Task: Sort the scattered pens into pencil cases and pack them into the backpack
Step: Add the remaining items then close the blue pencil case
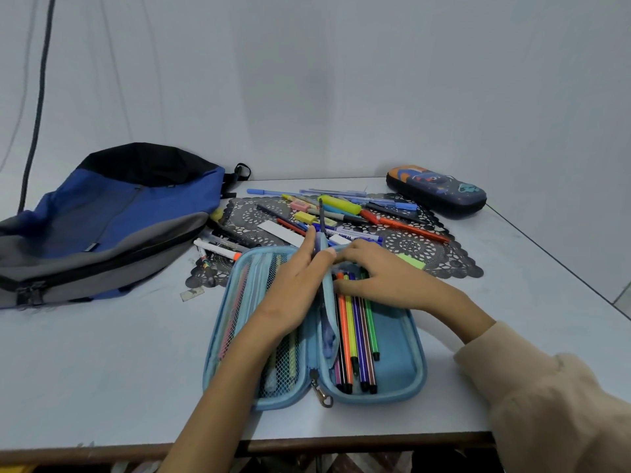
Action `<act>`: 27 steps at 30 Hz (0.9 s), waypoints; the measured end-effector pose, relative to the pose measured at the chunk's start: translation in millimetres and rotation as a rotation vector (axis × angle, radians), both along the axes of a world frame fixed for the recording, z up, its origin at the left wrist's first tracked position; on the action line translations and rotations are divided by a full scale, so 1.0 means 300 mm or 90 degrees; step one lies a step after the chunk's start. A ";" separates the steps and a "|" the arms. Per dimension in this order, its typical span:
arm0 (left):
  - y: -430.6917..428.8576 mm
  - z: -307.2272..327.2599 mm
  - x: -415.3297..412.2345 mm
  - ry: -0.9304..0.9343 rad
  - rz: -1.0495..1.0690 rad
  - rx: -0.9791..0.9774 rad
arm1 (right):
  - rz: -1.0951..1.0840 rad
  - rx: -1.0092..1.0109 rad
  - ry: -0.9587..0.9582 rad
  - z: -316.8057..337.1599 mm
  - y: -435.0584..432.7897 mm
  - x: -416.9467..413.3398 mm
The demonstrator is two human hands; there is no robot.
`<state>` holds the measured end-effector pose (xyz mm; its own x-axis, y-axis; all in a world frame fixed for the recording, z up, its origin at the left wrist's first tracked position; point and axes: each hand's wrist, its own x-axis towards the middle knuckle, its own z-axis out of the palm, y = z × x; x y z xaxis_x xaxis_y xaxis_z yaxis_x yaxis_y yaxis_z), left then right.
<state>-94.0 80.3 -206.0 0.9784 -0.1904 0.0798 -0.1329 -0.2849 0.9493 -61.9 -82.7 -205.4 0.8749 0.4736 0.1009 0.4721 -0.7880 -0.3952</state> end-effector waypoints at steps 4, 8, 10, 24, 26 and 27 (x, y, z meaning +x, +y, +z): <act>0.000 0.000 0.002 -0.005 0.003 0.003 | 0.006 -0.007 -0.068 -0.016 0.013 -0.021; 0.000 0.004 -0.005 -0.004 -0.001 0.008 | 0.020 0.015 -0.064 -0.004 0.003 -0.014; 0.000 0.005 -0.008 -0.005 -0.005 0.014 | -0.015 0.097 -0.072 0.011 -0.019 0.000; 0.001 0.008 -0.015 0.001 -0.016 0.020 | -0.333 -0.077 -0.024 0.035 -0.170 0.068; -0.001 0.009 -0.017 0.000 -0.017 0.024 | -0.324 0.028 -0.112 0.053 -0.145 0.069; 0.000 0.010 -0.018 0.000 -0.017 0.024 | -0.294 0.091 -0.140 0.064 -0.130 0.070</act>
<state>-99.4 80.2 -203.1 0.9731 -0.2190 0.0715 -0.1403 -0.3172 0.9379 -41.0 -121.6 -186.4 0.9399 0.0125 0.3412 0.1728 -0.8793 -0.4439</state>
